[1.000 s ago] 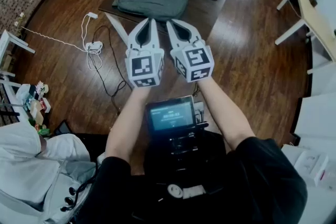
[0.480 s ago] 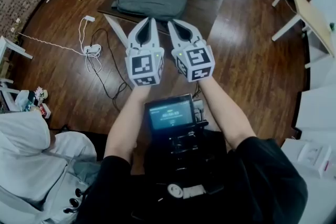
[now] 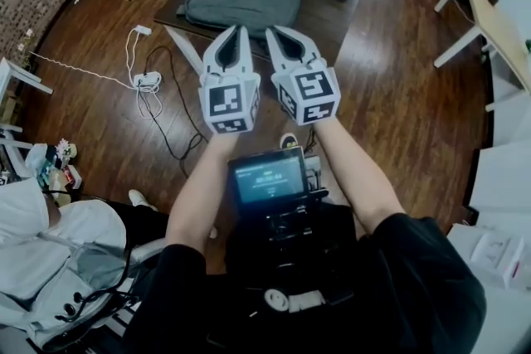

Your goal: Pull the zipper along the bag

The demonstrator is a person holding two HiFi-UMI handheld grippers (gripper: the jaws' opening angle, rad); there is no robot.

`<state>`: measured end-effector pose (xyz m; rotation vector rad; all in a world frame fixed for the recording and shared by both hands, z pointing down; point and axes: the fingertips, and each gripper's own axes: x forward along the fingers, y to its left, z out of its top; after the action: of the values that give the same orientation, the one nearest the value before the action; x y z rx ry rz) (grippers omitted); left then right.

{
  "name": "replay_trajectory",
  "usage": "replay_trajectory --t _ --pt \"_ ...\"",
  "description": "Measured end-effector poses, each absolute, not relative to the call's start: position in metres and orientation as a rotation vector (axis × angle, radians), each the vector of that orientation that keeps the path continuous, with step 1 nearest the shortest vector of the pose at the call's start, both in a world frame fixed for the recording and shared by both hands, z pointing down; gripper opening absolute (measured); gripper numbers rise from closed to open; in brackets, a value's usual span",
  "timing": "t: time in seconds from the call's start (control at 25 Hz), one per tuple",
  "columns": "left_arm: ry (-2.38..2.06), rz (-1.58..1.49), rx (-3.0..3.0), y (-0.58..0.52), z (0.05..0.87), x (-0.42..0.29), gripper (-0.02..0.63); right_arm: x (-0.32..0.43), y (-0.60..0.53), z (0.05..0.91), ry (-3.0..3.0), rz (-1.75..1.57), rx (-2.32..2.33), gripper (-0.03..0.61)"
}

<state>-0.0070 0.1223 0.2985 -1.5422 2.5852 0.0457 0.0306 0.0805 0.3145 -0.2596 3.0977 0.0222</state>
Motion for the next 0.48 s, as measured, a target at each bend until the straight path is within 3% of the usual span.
replay_trajectory --t 0.48 --pt "2.613 0.016 -1.575 0.033 0.320 -0.085 0.000 -0.046 -0.011 0.332 3.120 0.010 -0.272 0.014"
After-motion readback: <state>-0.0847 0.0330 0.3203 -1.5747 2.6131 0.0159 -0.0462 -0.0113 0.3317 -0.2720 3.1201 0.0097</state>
